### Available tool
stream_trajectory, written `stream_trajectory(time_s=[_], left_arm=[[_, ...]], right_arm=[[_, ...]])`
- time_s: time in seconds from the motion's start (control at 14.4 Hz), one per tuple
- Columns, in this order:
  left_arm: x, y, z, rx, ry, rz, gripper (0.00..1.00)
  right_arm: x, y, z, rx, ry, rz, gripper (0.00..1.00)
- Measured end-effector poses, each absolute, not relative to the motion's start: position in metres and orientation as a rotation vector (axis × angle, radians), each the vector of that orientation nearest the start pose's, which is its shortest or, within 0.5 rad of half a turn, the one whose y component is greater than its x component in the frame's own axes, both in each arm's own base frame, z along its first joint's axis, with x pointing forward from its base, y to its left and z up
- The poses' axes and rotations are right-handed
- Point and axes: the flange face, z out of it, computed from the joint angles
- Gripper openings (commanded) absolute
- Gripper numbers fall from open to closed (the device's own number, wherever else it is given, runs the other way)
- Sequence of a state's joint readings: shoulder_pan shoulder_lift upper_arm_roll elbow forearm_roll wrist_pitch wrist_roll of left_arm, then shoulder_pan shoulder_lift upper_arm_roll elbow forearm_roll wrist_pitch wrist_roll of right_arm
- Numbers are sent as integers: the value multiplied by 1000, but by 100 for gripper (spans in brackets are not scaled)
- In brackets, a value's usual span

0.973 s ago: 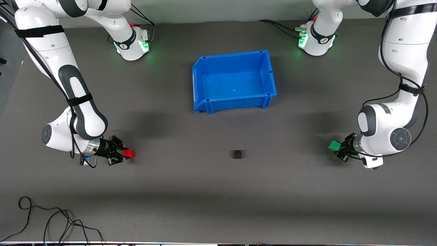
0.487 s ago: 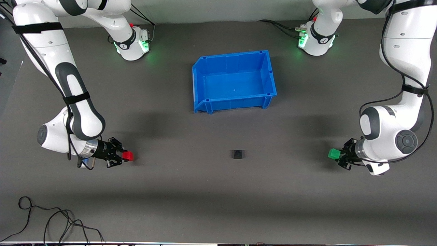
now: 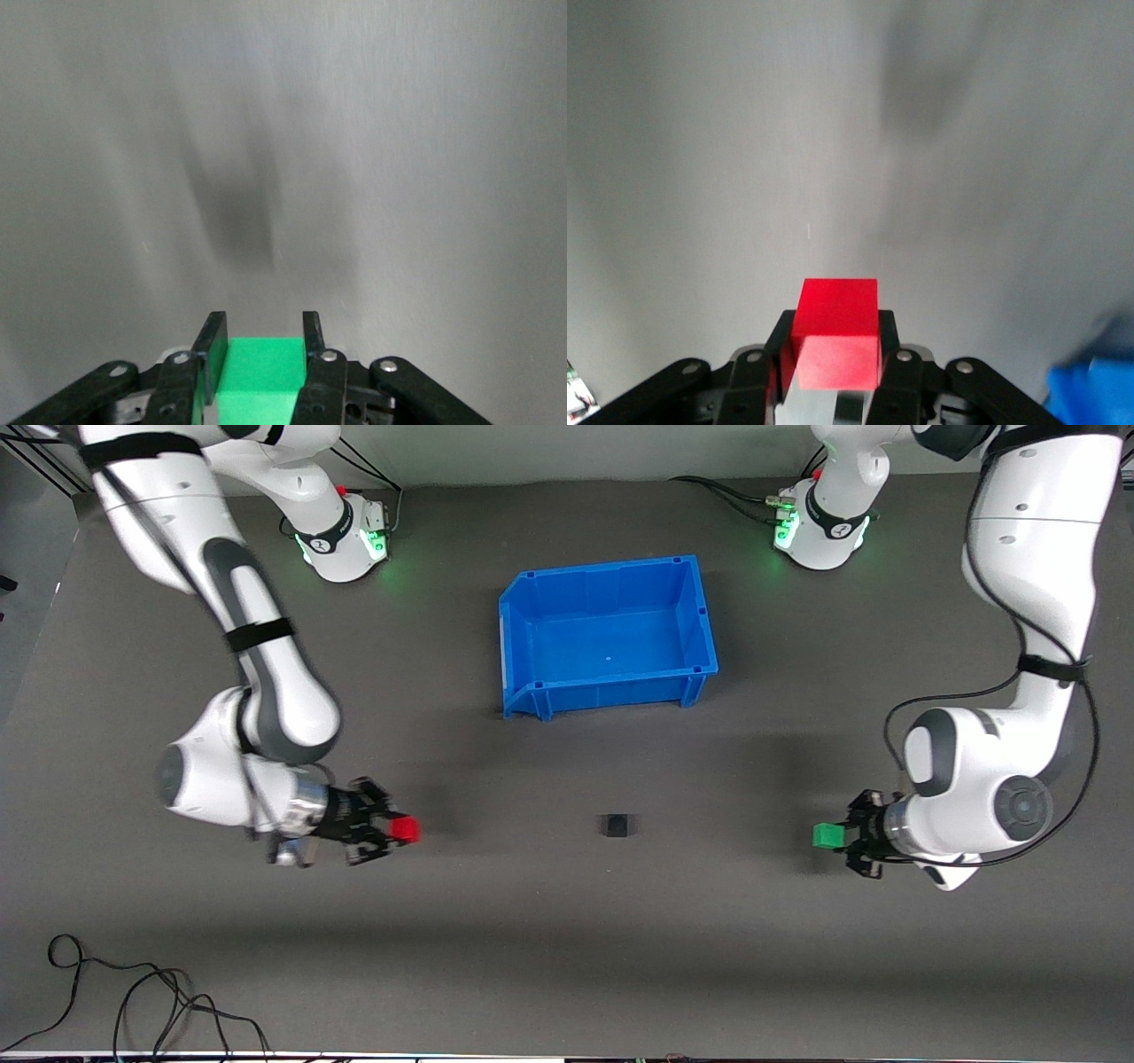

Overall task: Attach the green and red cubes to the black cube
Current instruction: 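Carry the red cube with the right gripper while the left gripper carries green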

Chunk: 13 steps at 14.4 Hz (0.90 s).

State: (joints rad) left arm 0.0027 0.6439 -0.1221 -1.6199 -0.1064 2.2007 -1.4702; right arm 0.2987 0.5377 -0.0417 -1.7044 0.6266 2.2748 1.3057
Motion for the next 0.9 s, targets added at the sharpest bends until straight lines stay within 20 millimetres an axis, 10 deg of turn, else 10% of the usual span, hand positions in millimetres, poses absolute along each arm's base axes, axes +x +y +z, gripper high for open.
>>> stream_trajectory(time_s=[0.49, 0.9], left_arm=[[682, -178, 213, -2289, -2222, 265, 0], [670, -253, 206, -2299, -2346, 290, 0]], right_arm=[[634, 354, 259, -1984, 1929, 431, 30], [611, 422, 212, -1959, 2023, 421, 27]])
